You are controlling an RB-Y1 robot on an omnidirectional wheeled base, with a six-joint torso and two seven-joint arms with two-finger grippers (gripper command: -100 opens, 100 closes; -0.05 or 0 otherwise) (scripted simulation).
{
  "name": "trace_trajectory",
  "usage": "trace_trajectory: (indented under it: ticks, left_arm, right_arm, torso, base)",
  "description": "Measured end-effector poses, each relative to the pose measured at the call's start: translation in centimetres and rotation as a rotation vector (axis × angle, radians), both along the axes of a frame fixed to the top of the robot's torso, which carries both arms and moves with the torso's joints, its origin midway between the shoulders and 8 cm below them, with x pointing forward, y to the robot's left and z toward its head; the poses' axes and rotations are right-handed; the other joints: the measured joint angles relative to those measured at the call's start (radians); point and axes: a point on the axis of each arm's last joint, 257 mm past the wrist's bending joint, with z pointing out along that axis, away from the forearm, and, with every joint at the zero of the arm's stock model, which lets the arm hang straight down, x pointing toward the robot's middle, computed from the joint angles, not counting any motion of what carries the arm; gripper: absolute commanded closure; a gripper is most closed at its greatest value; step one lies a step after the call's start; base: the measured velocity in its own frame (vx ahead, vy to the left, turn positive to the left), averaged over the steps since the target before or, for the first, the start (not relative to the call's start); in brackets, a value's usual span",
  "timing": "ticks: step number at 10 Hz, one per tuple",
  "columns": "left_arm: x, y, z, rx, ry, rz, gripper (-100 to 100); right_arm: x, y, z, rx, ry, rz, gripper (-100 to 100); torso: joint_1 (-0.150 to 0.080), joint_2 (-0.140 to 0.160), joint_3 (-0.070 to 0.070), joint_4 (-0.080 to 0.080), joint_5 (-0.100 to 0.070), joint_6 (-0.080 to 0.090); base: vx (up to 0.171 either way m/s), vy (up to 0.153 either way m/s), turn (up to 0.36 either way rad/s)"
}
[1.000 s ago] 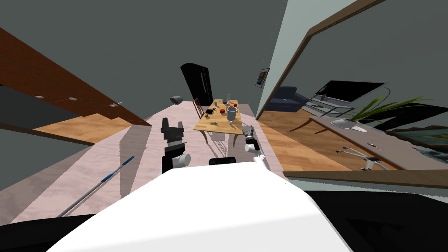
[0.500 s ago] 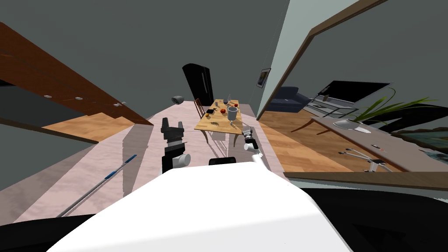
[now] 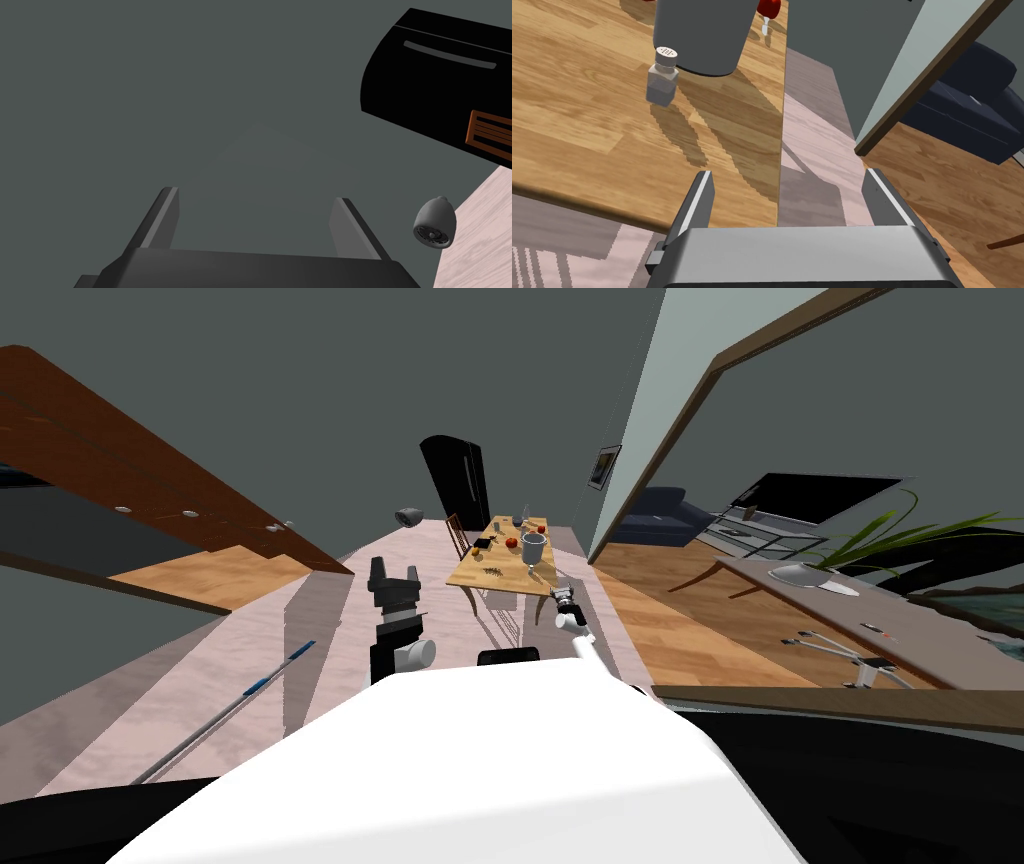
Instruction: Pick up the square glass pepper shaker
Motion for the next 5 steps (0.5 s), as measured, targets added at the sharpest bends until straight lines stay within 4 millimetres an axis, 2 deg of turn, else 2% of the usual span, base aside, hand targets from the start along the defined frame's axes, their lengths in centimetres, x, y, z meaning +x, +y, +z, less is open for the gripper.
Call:
trace_trajectory:
  ticks: [5]
  left_arm:
    - [0.0,0.0,0.0,0.000,0.000,0.000,0]
  right_arm:
    - [0.5,0.5,-3.3,0.143,0.054,-0.029,-100]
  torso:
    - [0.000,-0.001,-0.001,0.000,0.000,0.000]
  base:
    - [0.059,0.025,0.004]
